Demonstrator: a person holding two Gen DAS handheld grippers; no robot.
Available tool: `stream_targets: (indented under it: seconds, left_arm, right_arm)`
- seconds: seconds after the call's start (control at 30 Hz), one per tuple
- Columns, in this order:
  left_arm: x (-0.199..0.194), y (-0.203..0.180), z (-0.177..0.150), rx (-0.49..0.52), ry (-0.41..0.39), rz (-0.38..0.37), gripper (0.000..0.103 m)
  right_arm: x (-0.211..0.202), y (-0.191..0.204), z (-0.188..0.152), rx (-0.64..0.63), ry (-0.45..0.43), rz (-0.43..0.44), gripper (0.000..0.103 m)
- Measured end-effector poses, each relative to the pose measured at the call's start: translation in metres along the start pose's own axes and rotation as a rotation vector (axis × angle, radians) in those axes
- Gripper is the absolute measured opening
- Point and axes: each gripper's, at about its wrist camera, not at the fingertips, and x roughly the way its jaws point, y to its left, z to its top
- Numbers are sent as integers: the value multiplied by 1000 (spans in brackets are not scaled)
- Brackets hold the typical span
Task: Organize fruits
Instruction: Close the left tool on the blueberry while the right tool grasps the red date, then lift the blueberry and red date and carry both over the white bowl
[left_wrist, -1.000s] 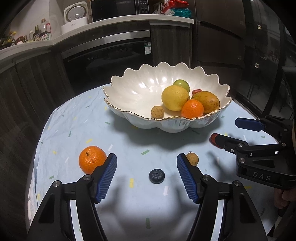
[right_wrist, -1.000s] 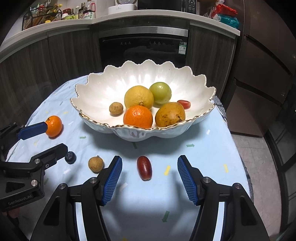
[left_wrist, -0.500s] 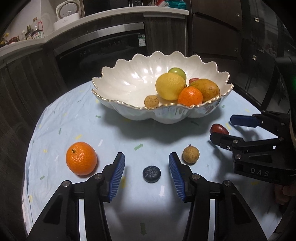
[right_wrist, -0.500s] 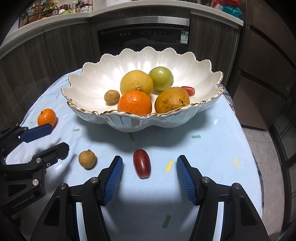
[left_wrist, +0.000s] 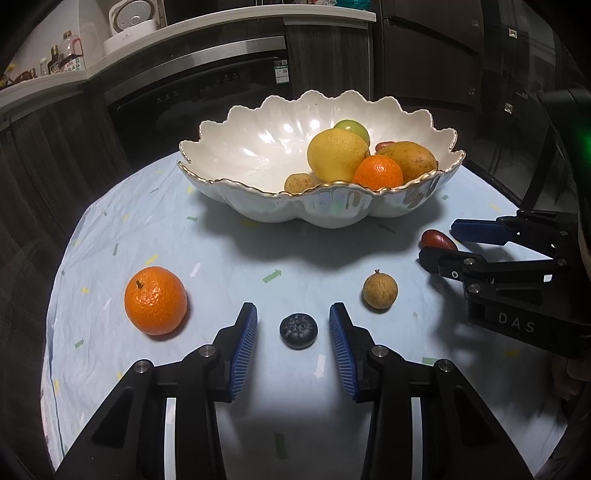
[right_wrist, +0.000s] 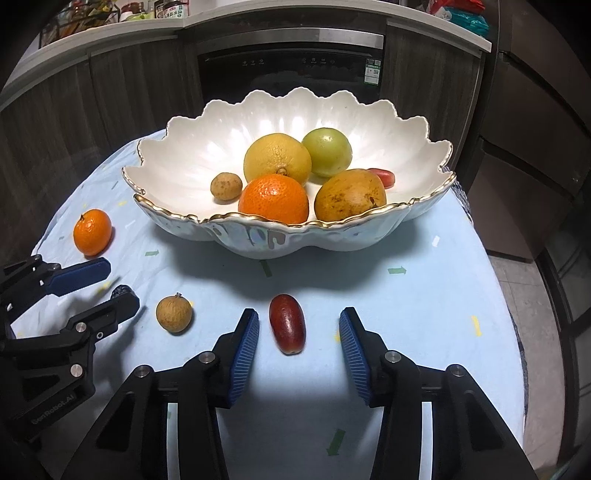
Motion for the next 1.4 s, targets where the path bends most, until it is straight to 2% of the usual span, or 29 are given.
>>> stream_targets:
  seconds: [0.1,0.17,0.43,0.6,1.4]
  left_arm:
    - [1,0,0,-3,7,5,38]
    - [4,0,-1,-2,20,5,33]
    - [7,-1,-1,1,43,-11,23]
    - [7,-1,-1,-3,44,-12,22]
    - [-9,-3,2,-6,17,-5,21]
  right_arm:
    - [0,0,0,-2,0,0,43]
    - [0,0,0,-1,-1,0,42]
    - [0,3,0,-11,-1,8,28]
    - [0,4,0,-19,-2,18,20]
    - [-16,0,-2,3,-25,18,19]
